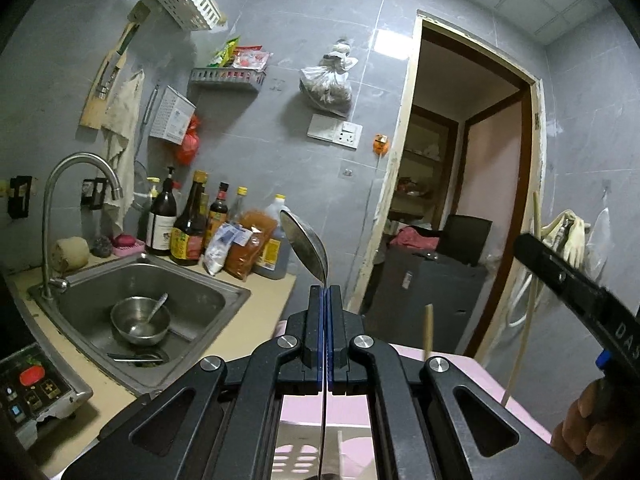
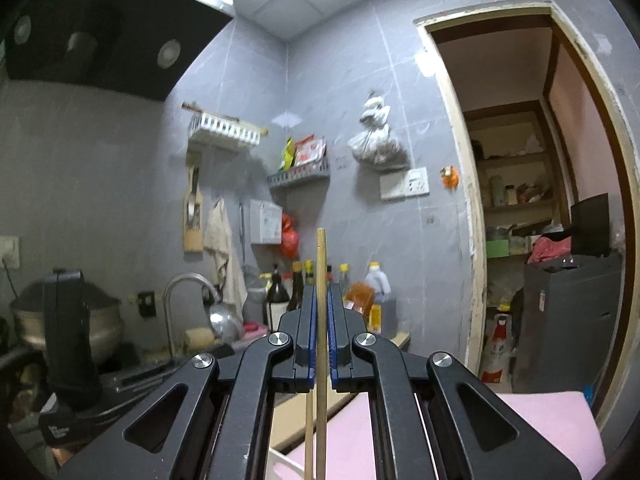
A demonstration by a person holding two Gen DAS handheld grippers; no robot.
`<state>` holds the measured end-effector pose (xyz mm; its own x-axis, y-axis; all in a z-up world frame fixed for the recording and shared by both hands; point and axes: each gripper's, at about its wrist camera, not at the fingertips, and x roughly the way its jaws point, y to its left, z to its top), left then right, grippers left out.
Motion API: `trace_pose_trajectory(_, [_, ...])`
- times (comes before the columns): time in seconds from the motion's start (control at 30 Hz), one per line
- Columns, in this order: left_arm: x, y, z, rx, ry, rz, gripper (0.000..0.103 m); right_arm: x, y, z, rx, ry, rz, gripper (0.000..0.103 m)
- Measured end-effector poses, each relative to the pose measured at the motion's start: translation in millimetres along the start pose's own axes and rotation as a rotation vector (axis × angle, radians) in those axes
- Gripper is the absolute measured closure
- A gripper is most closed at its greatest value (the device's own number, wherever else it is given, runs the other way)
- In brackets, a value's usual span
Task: Organize utensils
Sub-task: 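Carry the spoon and chopstick to the white caddy and drop them in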
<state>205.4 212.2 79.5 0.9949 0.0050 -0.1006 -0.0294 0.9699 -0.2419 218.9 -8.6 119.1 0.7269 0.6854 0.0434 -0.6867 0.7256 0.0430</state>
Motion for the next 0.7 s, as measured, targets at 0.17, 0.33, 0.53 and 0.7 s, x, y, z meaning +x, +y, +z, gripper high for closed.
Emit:
trace_pose_trajectory(0.17, [5, 8, -7, -0.03, -0.015, 0.018, 0.103, 5, 0, -20, -0.011, 0.034, 0.006, 0.1])
trace_pose_trajectory(0.33, [5, 14, -5, -0.053, -0.021, 0.017, 0.103, 6, -2, -31, -0.01, 0.065, 0.003, 0.1])
trace_pose_trajectory(0.53, [3, 13, -8, -0.044, -0.016, 0.037, 0.103, 5, -7, -46, 0.013, 0.101, 0.015, 0.1])
trace_pose_trajectory(0.7, [1, 10, -17, -0.015, -0.002, 0.056, 0.103, 3, -8, -54, 0.008, 0.136, 0.018, 0.1])
